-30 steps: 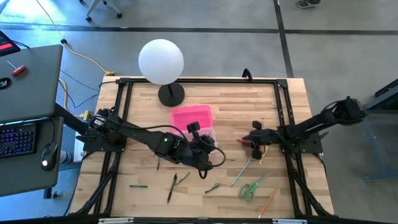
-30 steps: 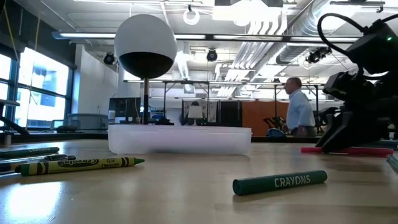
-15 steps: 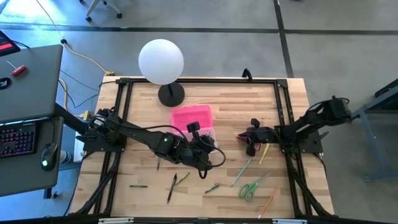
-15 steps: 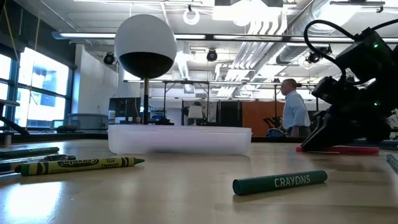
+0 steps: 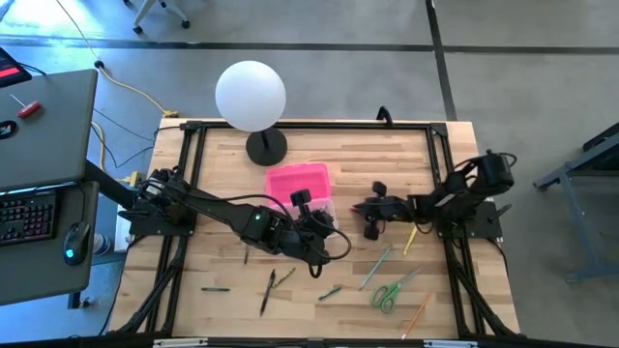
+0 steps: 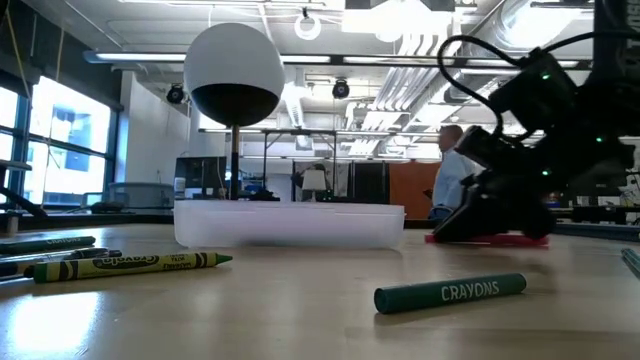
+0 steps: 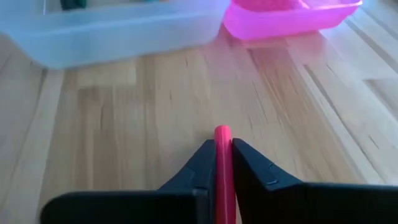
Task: Pick & place school supplies into a supply box
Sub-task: Put the pink pen into the pink supply box
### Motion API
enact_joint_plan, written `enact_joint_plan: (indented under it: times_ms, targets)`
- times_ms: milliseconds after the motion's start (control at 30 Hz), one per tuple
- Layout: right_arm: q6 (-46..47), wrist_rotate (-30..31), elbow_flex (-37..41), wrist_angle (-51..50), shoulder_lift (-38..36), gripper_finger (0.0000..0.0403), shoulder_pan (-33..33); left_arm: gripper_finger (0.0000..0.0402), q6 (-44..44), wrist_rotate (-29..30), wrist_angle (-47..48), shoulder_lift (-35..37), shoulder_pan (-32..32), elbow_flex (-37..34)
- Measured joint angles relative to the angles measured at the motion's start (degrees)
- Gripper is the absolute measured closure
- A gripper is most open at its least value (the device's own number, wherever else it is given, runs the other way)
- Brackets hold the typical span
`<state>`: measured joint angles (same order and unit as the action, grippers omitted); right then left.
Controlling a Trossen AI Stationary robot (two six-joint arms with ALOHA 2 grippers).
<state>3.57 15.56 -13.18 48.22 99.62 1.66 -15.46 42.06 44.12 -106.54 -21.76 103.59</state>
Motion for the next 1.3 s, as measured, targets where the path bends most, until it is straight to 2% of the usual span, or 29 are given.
enact_joint_plan:
  times_ms: [167, 433, 567, 900, 1100, 1300]
  targets:
    - [0.35, 0.49, -0.31, 1.21, 2.18, 0.0383, -0.87, 0.0355, -1.24, -1.97, 0.66, -0.02, 0.00, 0.00]
    - [2.43, 0.54, 0.58, 3.19, 2.81, 0.0310, -0.98, 0.0355, -1.55, -2.09, 1.05, -0.02, 0.00, 0.00]
    - [2.60, 2.17, 0.60, 3.08, 2.86, 0.0292, -1.02, 0.0355, -2.14, -2.31, 1.05, -0.02, 0.00, 0.00]
    - [3.92, 1.50, 0.31, 3.79, 2.91, 0.0289, -1.04, 0.0355, -2.41, -2.40, 0.98, -0.02, 0.00, 0.00]
    - [1.00, 1.62, -1.59, 10.47, 3.27, 0.0289, -1.09, 0.0355, -2.41, -2.40, 0.54, -0.04, 0.00, 0.00]
    - [3.41, 2.82, -2.12, 6.72, 3.90, 0.0288, -1.06, 0.0355, -2.87, -2.55, 0.46, -0.03, 0.00, 0.00]
